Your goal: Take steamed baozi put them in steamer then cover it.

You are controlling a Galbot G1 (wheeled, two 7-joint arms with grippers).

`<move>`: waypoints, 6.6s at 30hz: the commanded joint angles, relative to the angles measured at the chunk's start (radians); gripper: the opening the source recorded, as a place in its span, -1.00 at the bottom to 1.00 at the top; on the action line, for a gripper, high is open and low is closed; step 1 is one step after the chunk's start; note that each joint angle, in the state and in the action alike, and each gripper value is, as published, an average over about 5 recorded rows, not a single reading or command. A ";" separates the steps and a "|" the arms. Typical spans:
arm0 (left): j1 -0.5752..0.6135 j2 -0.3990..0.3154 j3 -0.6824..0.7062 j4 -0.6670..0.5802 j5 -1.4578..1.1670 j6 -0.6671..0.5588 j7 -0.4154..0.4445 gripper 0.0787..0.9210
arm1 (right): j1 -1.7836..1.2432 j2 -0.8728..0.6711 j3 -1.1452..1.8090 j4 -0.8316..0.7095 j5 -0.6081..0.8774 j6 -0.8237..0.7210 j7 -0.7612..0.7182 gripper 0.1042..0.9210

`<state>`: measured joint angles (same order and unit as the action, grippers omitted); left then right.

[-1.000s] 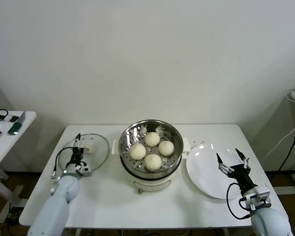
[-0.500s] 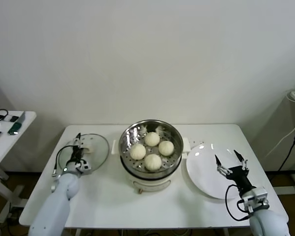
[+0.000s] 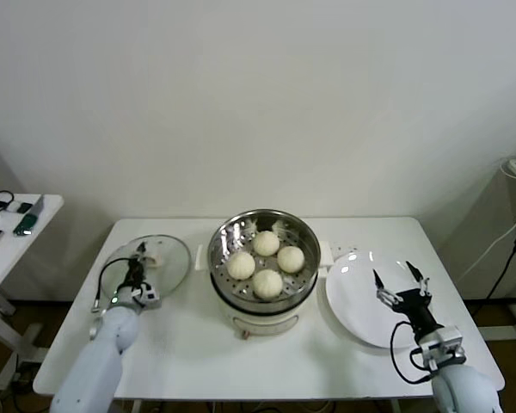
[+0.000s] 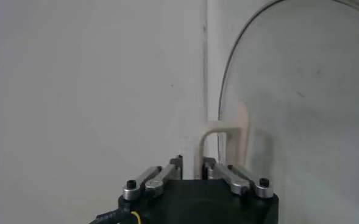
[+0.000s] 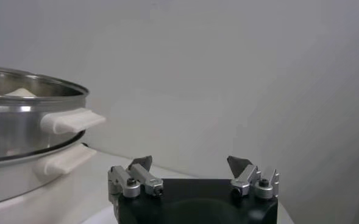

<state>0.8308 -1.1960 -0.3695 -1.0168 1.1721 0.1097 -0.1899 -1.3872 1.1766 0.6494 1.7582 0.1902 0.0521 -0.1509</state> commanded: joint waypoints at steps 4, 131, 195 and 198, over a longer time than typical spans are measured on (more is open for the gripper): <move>0.051 0.023 -0.008 -0.105 -0.011 0.016 -0.038 -0.82 | 0.010 -0.005 0.001 -0.010 -0.004 0.006 -0.001 0.76; 0.028 -0.264 0.578 -0.705 0.412 0.676 0.569 -0.83 | 0.083 -0.004 0.039 -0.192 -0.019 0.106 -0.043 0.76; 0.275 0.065 0.428 -1.202 0.025 0.675 0.385 0.77 | 0.097 -0.018 0.051 -0.205 -0.005 0.084 -0.090 0.76; 0.310 0.103 0.354 -1.205 -0.147 0.662 0.261 0.77 | 0.095 -0.020 0.053 -0.206 -0.005 0.086 -0.092 0.76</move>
<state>1.0286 -1.2182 0.1209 -2.0933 1.3449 0.7367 0.3035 -1.2915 1.1594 0.6999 1.5547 0.1833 0.1388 -0.2398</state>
